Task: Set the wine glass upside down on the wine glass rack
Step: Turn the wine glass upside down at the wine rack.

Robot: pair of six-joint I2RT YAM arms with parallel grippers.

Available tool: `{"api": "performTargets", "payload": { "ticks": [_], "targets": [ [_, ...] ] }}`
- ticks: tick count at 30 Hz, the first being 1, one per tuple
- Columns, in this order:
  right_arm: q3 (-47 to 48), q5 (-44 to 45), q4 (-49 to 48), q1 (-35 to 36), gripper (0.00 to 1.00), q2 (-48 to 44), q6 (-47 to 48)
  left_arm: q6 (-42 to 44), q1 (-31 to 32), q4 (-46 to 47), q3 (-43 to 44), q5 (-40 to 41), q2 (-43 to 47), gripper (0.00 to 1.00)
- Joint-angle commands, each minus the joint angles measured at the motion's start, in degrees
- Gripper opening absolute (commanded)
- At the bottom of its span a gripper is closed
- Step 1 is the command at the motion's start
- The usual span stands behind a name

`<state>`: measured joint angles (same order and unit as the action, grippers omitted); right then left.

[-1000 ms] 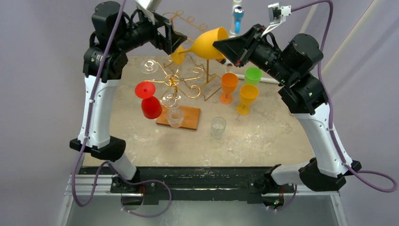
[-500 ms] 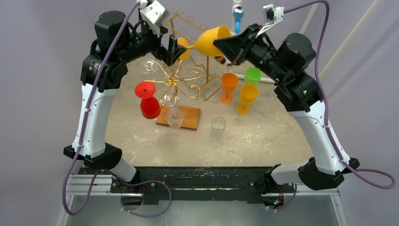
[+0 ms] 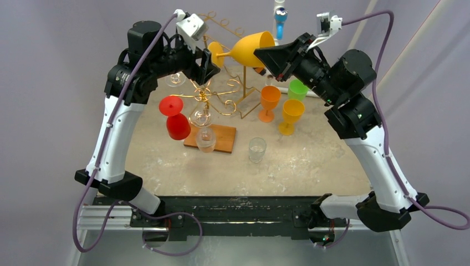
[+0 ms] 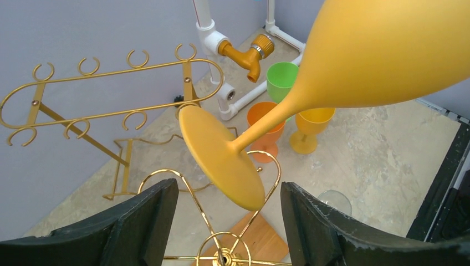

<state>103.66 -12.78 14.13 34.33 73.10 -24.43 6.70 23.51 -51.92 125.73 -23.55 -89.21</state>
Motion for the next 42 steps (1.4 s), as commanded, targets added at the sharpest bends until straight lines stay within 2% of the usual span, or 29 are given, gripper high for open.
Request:
{"api": "performTargets", "payload": {
  "ticks": [1, 5, 7, 9, 13, 15, 18, 19, 22, 24, 25, 28, 33, 37, 39, 42],
  "targets": [
    [-1.1, -1.79, -5.65, -0.22, 0.0, -1.82, -1.26, -5.22, 0.01, 0.44, -1.05, 5.45, 1.3, 0.71],
    [-3.25, -3.15, -7.89, -0.22, 0.0, -2.09, -3.41, -6.26, -0.02, 3.88, -2.05, 1.68, 1.66, 0.67],
    [-4.84, -3.3, -10.15, -0.16, 0.0, -2.61, -3.84, -8.01, -0.02, 4.69, -1.96, -1.04, 1.22, 0.62],
    [-6.95, -4.46, -12.56, -0.22, 0.0, -3.4, -4.7, -8.34, -0.04, 5.63, -1.94, -2.45, 0.78, 0.48],
    [-9.05, -5.33, -13.62, -0.18, 0.0, -4.77, -4.76, -7.41, -0.04, 7.76, -1.78, -1.43, 0.4, 0.14],
    [-10.66, -5.37, -13.86, -0.22, 0.0, -6.01, -4.6, -5.69, -0.04, 7.74, -1.14, -0.07, 0.15, 0.01],
    [-11.19, -6.29, -13.87, -0.22, 0.0, -6.98, -3.88, -3.67, -0.04, 7.59, -0.31, 1.2, -0.42, 0.0],
    [-11.07, -6.68, -13.87, -0.22, 0.05, -7.0, -3.8, -3.04, -0.04, 8.13, -0.38, 1.22, -0.32, 0.0],
    [-10.22, -7.8, -10.86, -0.15, 0.49, -6.92, -3.33, -0.32, -0.04, 10.45, -0.31, 1.52, -0.07, 0.0],
    [-8.05, -8.1, -5.22, -0.22, 0.96, -6.52, -1.8, 2.91, -0.04, 12.43, -0.57, 2.05, 0.35, 0.0],
    [-6.01, -8.37, -1.44, -0.18, 0.99, -5.78, -0.6, 5.2, -0.04, 13.52, -0.92, 2.43, 0.76, 0.0],
    [-0.16, -7.61, 11.35, -0.2, 0.99, -4.28, 3.45, 11.79, -0.04, 18.82, -4.41, 2.34, 3.23, 0.0],
    [9.24, -3.74, 23.3, -0.22, 0.99, -1.52, 8.32, 22.13, -0.04, 25.87, -11.22, -5.58, 7.85, 0.0],
    [18.77, -8.6, 29.02, -0.23, 0.99, 5.72, 10.07, 25.86, -0.04, 30.1, -16.8, -14.53, 11.39, 0.0],
    [18.79, -11.91, 27.8, -0.23, 0.99, 7.55, 9.82, 27.95, 0.05, 33.59, -21.69, -17.23, 14.01, 0.0],
    [18.98, -16.29, 27.38, -0.18, 0.99, 10.36, 9.29, 30.74, 0.05, 34.22, -22.27, -17.79, 14.91, 0.0]
  ]
}}
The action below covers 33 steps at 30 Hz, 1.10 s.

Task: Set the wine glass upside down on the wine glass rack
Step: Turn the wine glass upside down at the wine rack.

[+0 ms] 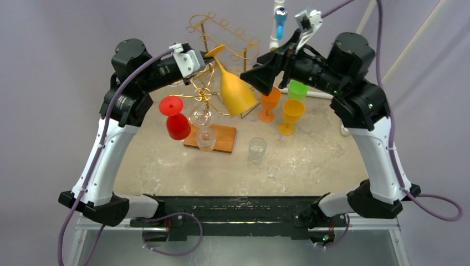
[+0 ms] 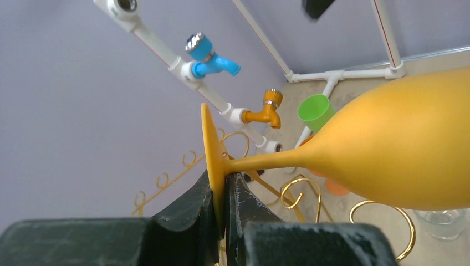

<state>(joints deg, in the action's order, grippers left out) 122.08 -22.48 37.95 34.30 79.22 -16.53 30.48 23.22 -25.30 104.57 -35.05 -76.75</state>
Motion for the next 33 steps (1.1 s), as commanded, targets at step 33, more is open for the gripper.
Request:
{"api": "performTargets", "payload": {
  "ticks": [33],
  "targets": [
    [-16.65, -19.31, -9.69, 1.21, 0.81, 2.54, -1.6, 19.2, 2.18, 22.8, -10.36, -6.4, 7.32, 0.0]
  ]
}}
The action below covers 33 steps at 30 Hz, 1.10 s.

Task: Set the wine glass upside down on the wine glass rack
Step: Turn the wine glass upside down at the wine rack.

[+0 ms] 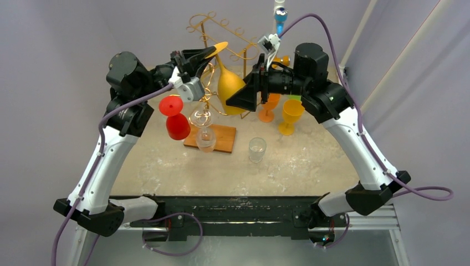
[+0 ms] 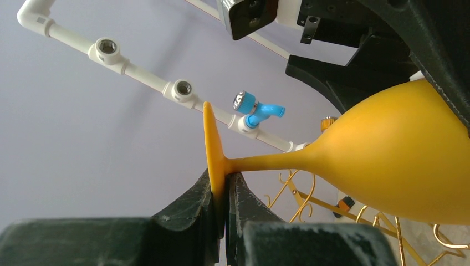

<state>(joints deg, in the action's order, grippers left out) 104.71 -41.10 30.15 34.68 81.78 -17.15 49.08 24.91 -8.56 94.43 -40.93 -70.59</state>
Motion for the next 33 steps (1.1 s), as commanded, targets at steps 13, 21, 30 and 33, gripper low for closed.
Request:
{"api": "performTargets", "payload": {
  "ticks": [13, 21, 30, 33],
  "targets": [
    [-9.71, 22.12, -1.6, 0.09, 0.3, -9.63, 5.18, -14.34, 0.49, -12.76, 8.72, 12.66, -0.9, 1.0],
    [-24.9, 29.04, -9.45, -1.54, 0.3, -17.33, 5.94, -18.25, 0.49, -30.28, 13.59, 21.61, 1.38, 1.0],
    [-36.27, 26.78, -19.57, -2.21, 0.29, -17.8, 5.88, -23.85, 0.49, -46.35, 26.13, 33.39, -3.65, 1.0],
    [-38.33, 24.9, -23.09, -2.22, 0.29, -16.53, 6.12, -24.74, 0.49, -48.65, 27.31, 34.67, -4.12, 1.0]
  ]
}}
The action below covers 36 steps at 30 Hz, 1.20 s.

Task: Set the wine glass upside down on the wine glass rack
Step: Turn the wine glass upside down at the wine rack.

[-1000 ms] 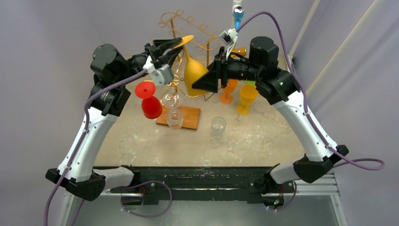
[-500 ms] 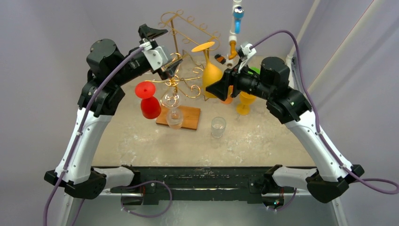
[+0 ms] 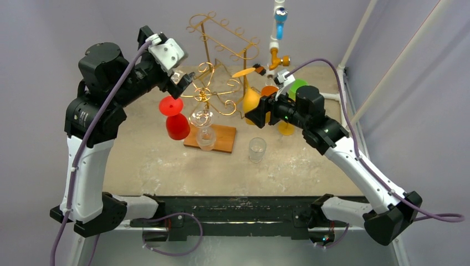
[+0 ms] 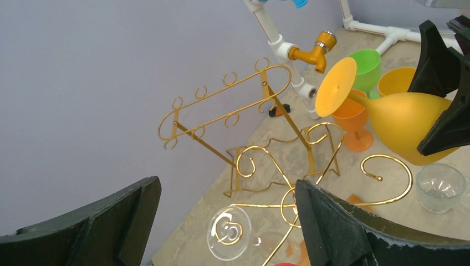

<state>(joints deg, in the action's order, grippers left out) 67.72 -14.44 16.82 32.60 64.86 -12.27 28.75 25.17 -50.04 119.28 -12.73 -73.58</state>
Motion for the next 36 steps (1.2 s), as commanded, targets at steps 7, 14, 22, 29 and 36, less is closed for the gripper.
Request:
{"api": "performTargets", "payload": {
  "ticks": [7, 14, 22, 29, 36],
  "targets": [
    [-5.61, -3.91, -18.35, -0.08, 0.29, 3.83, 3.56, -5.55, 0.23, -10.07, 3.87, 9.67, -2.01, 1.0],
    [-7.97, -5.3, -23.29, 1.38, 0.29, 6.23, 5.69, -6.0, 0.23, -8.6, 2.24, 11.14, -1.36, 1.0],
    [-12.85, -2.79, -30.31, 5.28, 0.29, 6.13, 8.08, -6.68, 0.23, -8.5, 2.16, 11.85, -2.33, 1.0],
    [-17.8, -1.63, -36.99, 8.2, 0.28, 5.43, 8.1, -6.69, 0.23, -8.54, 1.88, 11.82, -2.61, 1.0],
    [-20.42, -1.99, -41.41, 9.27, 0.26, 4.75, 7.87, -6.54, 0.23, -8.49, 1.72, 12.08, -2.72, 1.0]
  ]
}}
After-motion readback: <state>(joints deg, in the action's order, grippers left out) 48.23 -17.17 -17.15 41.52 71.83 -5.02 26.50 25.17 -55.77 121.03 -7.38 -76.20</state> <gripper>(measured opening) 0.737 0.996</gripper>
